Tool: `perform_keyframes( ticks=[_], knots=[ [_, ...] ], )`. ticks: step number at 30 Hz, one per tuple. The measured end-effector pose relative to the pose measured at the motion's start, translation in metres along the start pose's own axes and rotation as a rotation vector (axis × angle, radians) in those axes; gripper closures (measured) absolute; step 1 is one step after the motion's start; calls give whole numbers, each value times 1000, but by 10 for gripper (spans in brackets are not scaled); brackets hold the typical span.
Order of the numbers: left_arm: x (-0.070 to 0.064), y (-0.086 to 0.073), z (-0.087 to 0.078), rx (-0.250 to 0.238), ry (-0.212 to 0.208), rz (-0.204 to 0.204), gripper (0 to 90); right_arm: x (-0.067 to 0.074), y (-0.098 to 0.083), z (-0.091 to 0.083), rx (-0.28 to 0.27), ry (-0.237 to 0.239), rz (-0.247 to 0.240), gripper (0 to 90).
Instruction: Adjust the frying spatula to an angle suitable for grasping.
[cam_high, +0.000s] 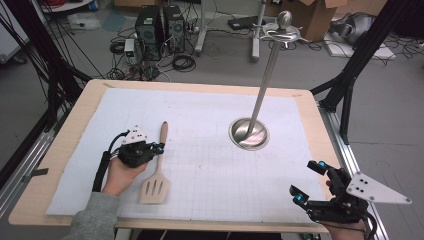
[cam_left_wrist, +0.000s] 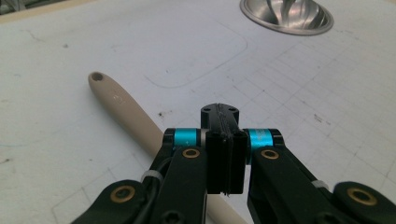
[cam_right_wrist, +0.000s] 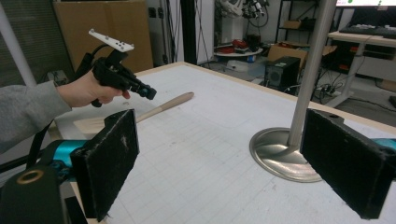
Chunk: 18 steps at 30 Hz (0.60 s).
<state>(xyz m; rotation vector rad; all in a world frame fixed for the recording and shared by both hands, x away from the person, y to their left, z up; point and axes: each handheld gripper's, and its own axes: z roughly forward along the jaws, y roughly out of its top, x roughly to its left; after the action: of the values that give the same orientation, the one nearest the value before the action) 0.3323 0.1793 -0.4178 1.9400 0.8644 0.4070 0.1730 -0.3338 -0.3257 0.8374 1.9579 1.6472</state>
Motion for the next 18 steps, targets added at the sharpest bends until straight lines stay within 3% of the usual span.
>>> perform_keyframes(
  ticks=[6,10,12,18],
  knots=[
    [-4,-4,11,70,2,35,892,0,-1,-1,4,-3,3,106],
    [-8,-7,15,92,-6,52,892,0,-2,-1,10,0,7,106],
    [-10,-10,20,136,-5,69,892,-1,-3,0,6,-1,11,107],
    [-13,-13,25,192,-4,88,893,-2,-4,-1,10,-4,13,107]
  ],
)
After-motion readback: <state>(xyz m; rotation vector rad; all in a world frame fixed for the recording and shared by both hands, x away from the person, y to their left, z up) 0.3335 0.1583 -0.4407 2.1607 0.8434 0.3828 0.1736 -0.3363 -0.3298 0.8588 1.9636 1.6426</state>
